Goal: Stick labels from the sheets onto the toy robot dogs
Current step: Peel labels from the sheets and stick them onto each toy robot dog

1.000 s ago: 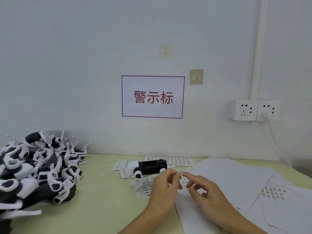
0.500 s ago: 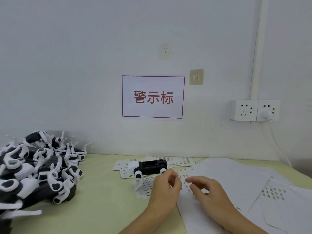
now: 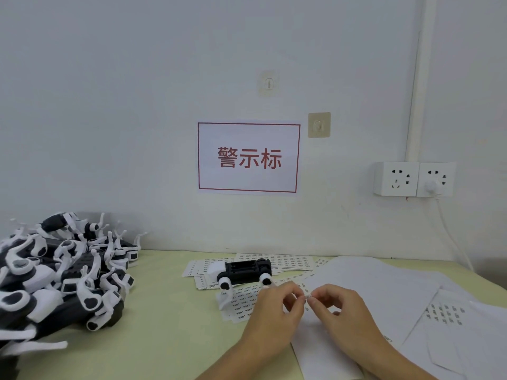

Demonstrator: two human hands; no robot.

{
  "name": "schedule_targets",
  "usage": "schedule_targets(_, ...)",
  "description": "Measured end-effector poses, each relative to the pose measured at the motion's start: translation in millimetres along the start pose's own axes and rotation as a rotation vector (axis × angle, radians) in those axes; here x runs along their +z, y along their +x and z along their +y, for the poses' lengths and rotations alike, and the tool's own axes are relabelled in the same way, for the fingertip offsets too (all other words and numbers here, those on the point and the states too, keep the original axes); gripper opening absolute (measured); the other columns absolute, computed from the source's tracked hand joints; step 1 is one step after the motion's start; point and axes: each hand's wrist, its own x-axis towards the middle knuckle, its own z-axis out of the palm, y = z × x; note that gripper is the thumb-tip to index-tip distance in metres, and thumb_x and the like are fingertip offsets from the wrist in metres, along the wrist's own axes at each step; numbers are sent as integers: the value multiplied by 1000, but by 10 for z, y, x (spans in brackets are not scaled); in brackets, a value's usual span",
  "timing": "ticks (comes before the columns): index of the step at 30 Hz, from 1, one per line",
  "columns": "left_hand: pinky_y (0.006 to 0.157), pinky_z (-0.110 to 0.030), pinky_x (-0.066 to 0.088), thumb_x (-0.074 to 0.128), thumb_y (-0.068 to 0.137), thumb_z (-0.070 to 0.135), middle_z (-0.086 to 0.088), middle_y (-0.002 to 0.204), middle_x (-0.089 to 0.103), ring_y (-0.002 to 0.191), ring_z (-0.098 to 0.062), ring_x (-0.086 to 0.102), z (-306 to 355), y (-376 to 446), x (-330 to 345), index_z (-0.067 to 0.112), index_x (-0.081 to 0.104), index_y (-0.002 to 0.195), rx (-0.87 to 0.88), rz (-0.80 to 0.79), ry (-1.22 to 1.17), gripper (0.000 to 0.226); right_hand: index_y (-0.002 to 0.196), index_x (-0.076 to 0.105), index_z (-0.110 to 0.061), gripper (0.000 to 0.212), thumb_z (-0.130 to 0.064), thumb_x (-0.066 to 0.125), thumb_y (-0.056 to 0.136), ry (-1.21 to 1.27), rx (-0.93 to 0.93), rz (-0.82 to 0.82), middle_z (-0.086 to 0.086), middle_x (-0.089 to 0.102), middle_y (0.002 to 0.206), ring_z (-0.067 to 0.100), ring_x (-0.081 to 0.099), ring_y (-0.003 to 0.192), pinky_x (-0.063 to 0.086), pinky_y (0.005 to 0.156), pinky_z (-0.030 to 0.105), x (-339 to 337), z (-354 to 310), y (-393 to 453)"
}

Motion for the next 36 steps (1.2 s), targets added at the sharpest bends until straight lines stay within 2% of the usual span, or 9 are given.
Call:
schedule_targets(5,68,-24,47,56,94,25,4,74,68,75,-9,60,-8,-5,21,20,73,85,-14,-3,84,20,69,70,-24,21,-10,73,84,-68,-4,54,-9,70,68,3,62,66,46,64,12,17,3,-9)
schedule_targets(11,61,-39,45,53,95,25,-4,55,54,51,-9,43,-13,7,-7,10,57,58,-47,63,160,40,68,69,-23,20,-13,72,85,-106,15,86,-10,69,67,4,60,66,46,64,13,4,29,6)
schedule_targets(13,62,-43,49,53,95,22,-9,58,59,53,-15,52,-1,65,-94,8,59,62,-63,135,110,36,69,69,-23,21,-13,71,86,-97,32,108,-10,68,66,3,60,67,47,64,13,-7,37,12)
schedule_targets(17,54,-28,45,57,93,13,3,58,58,54,-11,53,103,195,-294,20,68,81,32,270,14,18,69,69,-24,20,-14,71,87,-82,43,94,-9,68,67,3,60,66,47,64,13,-6,37,15)
schedule_targets(20,76,-12,40,56,90,13,16,95,58,89,-1,51,98,265,-461,25,63,108,159,279,296,23,69,69,-24,21,-14,70,87,-71,45,94,-9,68,67,3,60,67,47,64,13,-7,33,13)
schedule_targets(23,111,-28,24,53,86,27,11,144,35,135,-12,26,-48,317,-662,32,35,144,96,79,717,60,70,69,-24,21,-14,70,88,-64,44,86,-10,68,69,3,60,68,47,65,13,-8,30,14)
schedule_targets(25,116,-36,19,53,87,31,9,152,28,143,-21,21,-124,317,-781,35,21,150,-22,-84,878,71,70,70,-24,20,-14,70,88,-57,47,79,-13,69,71,2,60,69,46,66,11,-6,28,12)
schedule_targets(30,86,-33,37,54,92,30,6,120,59,111,-21,54,-182,325,-936,28,39,136,-48,-78,1034,46,71,70,-23,19,-14,69,88,-47,38,68,-14,69,75,2,60,71,45,66,10,-3,25,4)
schedule_targets(36,60,-28,48,66,82,30,3,94,61,70,-16,59,-57,368,-894,38,31,123,-242,-32,467,54,72,66,-21,23,-10,65,91,38,-35,51,-7,67,74,3,59,70,42,60,10,-38,-80,-27)
